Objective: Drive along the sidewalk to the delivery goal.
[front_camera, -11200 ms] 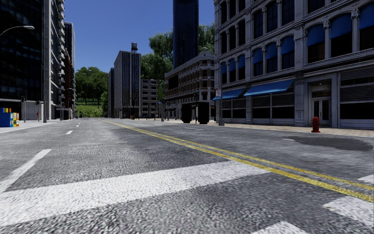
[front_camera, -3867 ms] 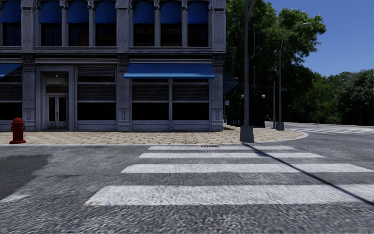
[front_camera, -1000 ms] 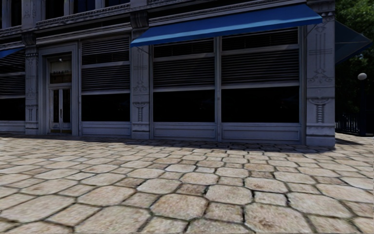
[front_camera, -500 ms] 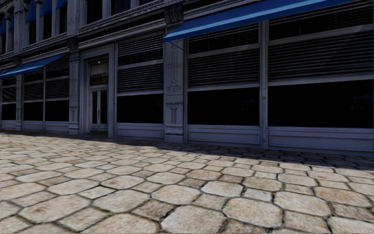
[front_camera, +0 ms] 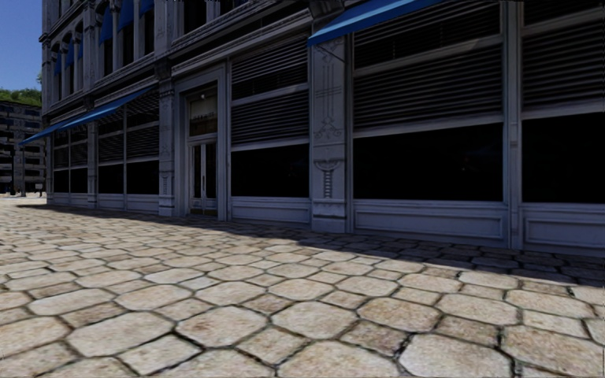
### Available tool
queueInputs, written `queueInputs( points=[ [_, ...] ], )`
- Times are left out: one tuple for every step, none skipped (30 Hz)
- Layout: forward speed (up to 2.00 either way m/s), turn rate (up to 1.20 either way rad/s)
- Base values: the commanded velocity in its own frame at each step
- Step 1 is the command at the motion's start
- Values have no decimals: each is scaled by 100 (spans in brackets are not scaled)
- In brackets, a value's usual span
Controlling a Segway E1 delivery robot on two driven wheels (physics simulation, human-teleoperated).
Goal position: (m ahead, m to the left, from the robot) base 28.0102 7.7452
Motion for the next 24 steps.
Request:
queueInputs(
  points=[
    [135,63],
    [135,63],
    [135,63],
    [135,63],
    [135,63],
    [135,63],
    [135,63],
    [135,63],
    [135,63],
    [135,63],
    [135,63],
    [135,63],
    [135,63],
    [135,63],
    [135,63],
    [135,63],
    [135,63],
    [135,63],
    [135,63],
    [135,63],
    [135,63],
    [135,63],
    [135,63],
    [135,63]
  ],
)
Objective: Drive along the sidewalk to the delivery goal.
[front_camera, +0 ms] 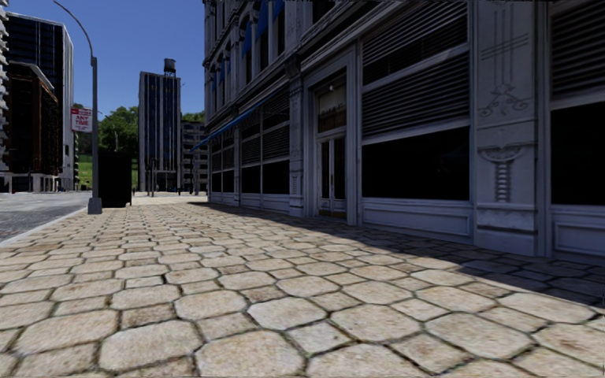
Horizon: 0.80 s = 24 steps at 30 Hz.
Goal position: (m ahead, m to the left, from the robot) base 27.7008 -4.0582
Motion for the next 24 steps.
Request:
queueInputs(
  points=[
    [135,61],
    [135,58],
    [135,51],
    [135,33],
    [135,9],
    [135,0],
    [135,0],
    [135,0],
    [135,0],
    [135,0],
    [137,0],
    [141,0],
    [149,0],
    [156,0],
    [156,0],
    [161,0],
    [167,0],
    [173,0],
    [179,0],
    [184,0],
    [190,0],
    [200,0],
    [200,0],
    [200,0]
  ],
)
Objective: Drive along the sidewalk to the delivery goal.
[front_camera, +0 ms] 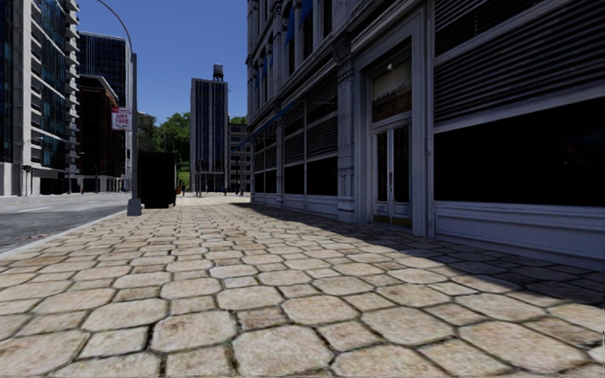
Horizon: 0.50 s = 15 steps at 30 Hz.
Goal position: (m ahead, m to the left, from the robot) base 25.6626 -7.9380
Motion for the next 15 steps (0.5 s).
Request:
queueInputs(
  points=[
    [200,0],
    [200,0],
    [200,0],
    [200,0],
    [200,0],
    [200,8],
    [200,14],
    [200,19],
    [200,21],
    [200,22],
    [200,23],
    [200,23],
    [200,23],
    [200,23],
    [200,23]
  ],
)
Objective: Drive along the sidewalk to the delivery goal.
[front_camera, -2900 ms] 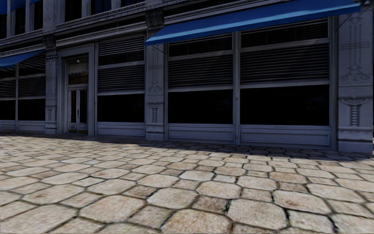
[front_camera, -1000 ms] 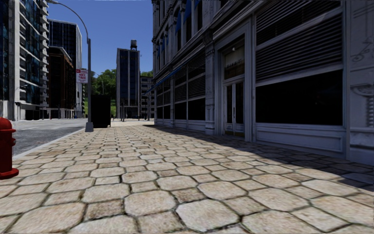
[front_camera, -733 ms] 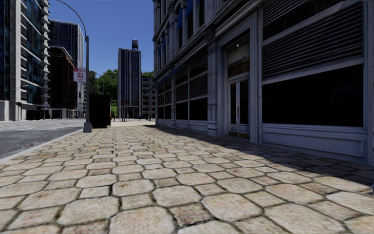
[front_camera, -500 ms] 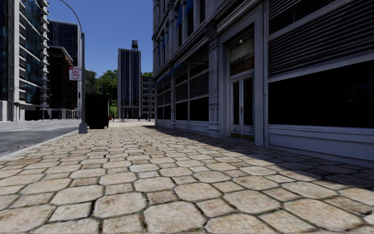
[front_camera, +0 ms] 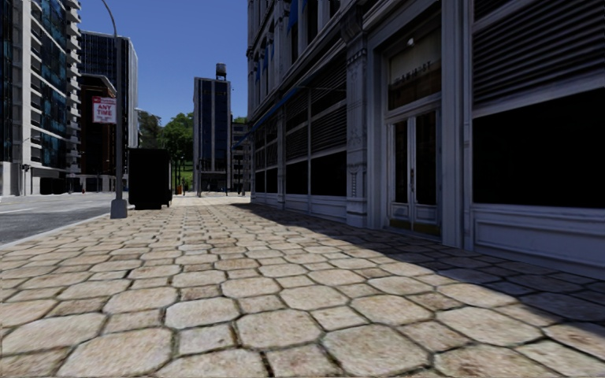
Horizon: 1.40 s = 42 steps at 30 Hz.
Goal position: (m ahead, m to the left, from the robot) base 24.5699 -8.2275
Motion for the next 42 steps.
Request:
queueInputs(
  points=[
    [200,23],
    [200,23],
    [200,23],
    [200,23],
    [200,23],
    [200,23],
    [200,23],
    [200,24],
    [200,24],
    [200,24],
    [200,24],
    [200,24],
    [200,24],
    [200,25],
    [200,26],
    [200,27],
    [200,28],
    [200,30],
    [200,33],
    [200,34],
    [200,34],
    [200,35],
    [200,36],
    [200,36],
    [200,36],
    [200,36],
    [200,36],
    [200,36],
    [200,36],
    [200,36],
    [200,36],
    [200,36],
    [200,36],
    [200,36],
    [200,36],
    [200,36],
    [200,36],
    [200,36],
    [200,36],
    [200,36],
    [200,36],
    [200,36]
  ],
)
